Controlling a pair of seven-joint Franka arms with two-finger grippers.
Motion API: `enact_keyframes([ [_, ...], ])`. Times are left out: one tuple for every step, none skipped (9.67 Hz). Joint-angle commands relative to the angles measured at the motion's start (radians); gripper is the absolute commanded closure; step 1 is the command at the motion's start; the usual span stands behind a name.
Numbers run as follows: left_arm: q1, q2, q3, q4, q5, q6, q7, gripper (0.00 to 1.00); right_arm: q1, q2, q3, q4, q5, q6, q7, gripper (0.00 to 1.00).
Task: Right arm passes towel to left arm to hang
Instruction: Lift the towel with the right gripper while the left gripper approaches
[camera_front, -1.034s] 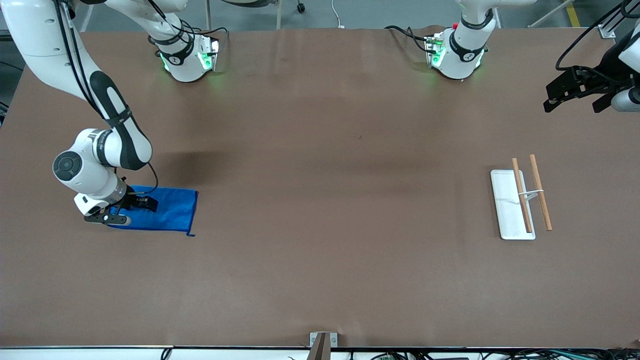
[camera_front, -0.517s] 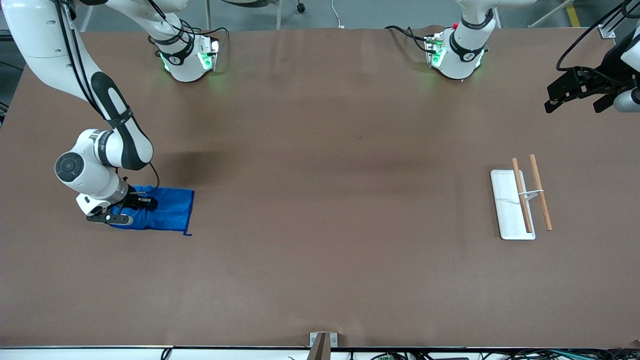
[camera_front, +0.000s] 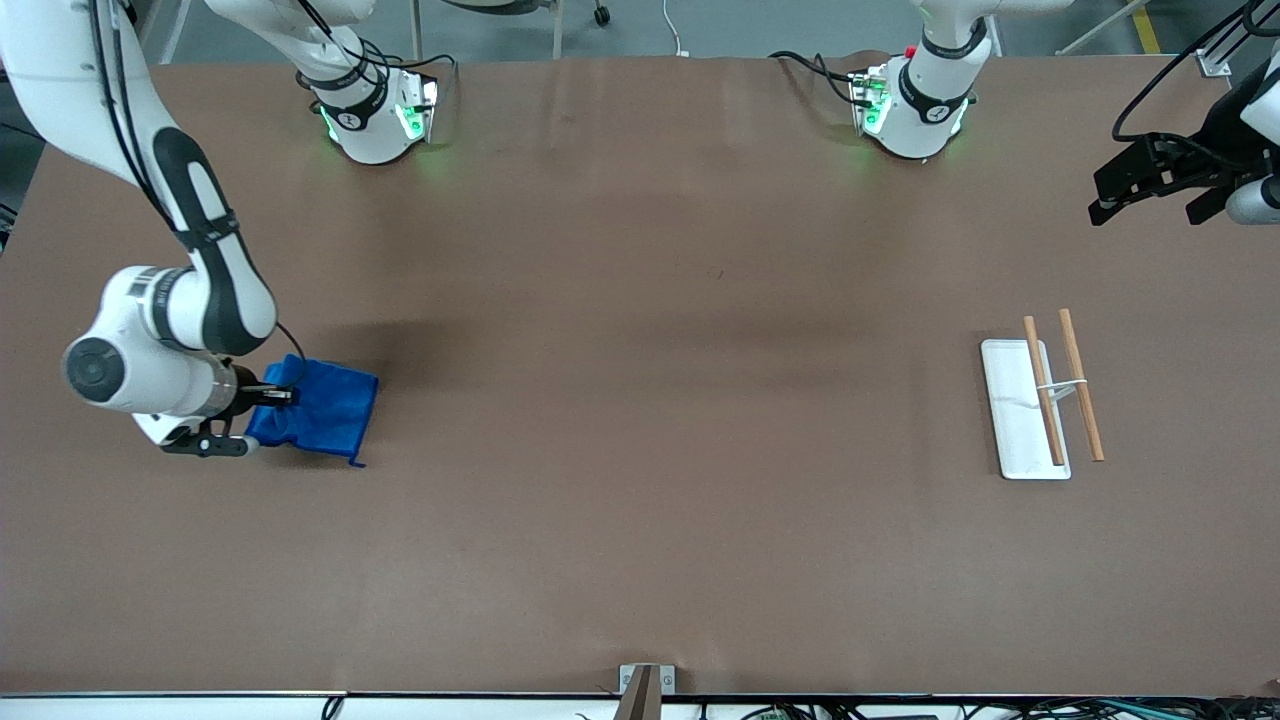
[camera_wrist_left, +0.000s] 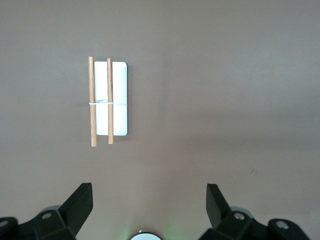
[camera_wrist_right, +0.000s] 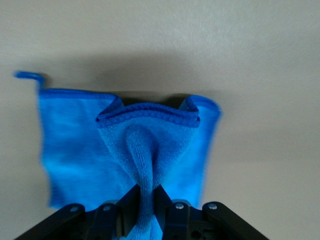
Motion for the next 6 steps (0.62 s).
enact_keyframes([
  [0.0,0.003,0.001,-0.023,0.001,-0.015,0.014,0.0,0.006,-0.074,0.05,0.04,0.021,-0.125,0.004,1.0],
  [-0.002,0.003,0.001,-0.023,0.003,-0.015,0.014,0.0,0.006,-0.113,0.099,0.04,0.022,-0.15,0.006,1.0],
  [-0.003,0.003,0.001,-0.023,0.003,-0.028,0.014,0.0,0.004,-0.146,0.152,0.04,0.031,-0.166,0.009,1.0],
  [-0.005,0.003,0.001,-0.023,0.003,-0.073,0.015,0.0,0.004,-0.173,0.189,0.04,0.109,-0.169,0.012,1.0],
  [-0.006,0.007,0.001,-0.026,0.003,-0.09,0.017,0.0,0.006,-0.192,0.225,0.038,0.242,-0.169,0.012,1.0],
  [-0.006,0.012,0.0,-0.026,-0.006,-0.09,0.018,0.0,0.007,-0.195,0.281,0.04,0.358,-0.161,0.012,1.0],
])
